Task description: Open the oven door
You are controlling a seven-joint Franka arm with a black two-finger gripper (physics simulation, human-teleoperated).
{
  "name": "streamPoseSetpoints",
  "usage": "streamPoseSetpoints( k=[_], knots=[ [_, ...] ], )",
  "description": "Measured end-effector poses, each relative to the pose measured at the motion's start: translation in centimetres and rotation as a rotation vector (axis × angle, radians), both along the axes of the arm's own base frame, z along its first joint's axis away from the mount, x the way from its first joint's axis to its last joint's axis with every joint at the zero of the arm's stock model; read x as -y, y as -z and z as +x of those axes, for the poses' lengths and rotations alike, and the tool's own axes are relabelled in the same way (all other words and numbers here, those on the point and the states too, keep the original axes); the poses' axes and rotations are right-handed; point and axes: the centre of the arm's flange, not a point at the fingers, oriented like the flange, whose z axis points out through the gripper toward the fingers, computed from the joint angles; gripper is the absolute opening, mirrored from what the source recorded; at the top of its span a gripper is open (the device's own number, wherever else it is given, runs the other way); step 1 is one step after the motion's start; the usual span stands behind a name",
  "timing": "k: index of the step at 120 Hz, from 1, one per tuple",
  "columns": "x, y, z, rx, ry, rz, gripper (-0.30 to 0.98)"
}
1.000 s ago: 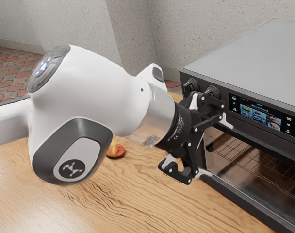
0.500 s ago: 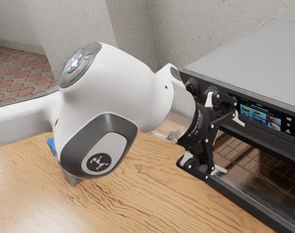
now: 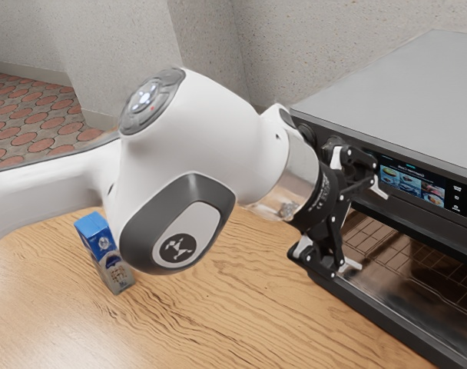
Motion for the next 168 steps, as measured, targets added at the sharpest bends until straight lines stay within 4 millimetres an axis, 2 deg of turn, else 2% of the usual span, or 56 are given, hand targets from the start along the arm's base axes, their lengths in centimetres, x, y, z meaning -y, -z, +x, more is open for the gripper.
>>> streamPoseSetpoints(
  k=[42,69,86,108,129,138,142,146,151,154,157,162,168],
  knots=[
    [-0.7,1.5,0.8,-0.026,-0.017,0.009,0.68],
    [-4.0,2.8,-0.6,-0.052,-0.050,0.016,0.68],
    [-4.8,3.6,-3.1,-0.055,-0.050,0.039,0.68],
    [-7.1,4.2,-7.9,-0.019,-0.099,0.082,0.68],
    [-8.8,2.5,-13.2,0.071,-0.231,0.062,0.68],
    [-8.5,2.2,-14.4,0.098,-0.270,0.046,0.68],
    [-8.6,1.8,-14.3,0.094,-0.263,0.045,0.68],
    [-9.9,-1.6,-13.1,0.097,-0.240,0.052,0.68],
    [-10.5,-6.9,-10.8,0.081,-0.166,0.087,0.68],
    [-11.2,-8.9,-9.2,0.042,-0.123,0.109,0.68],
    [-12.9,-10.5,-7.7,0.003,-0.091,0.112,0.68],
    [-16.2,-10.5,-5.1,-0.083,-0.059,0.150,0.68],
    [-18.2,-8.4,-3.4,-0.193,-0.016,0.216,0.68]
  ],
)
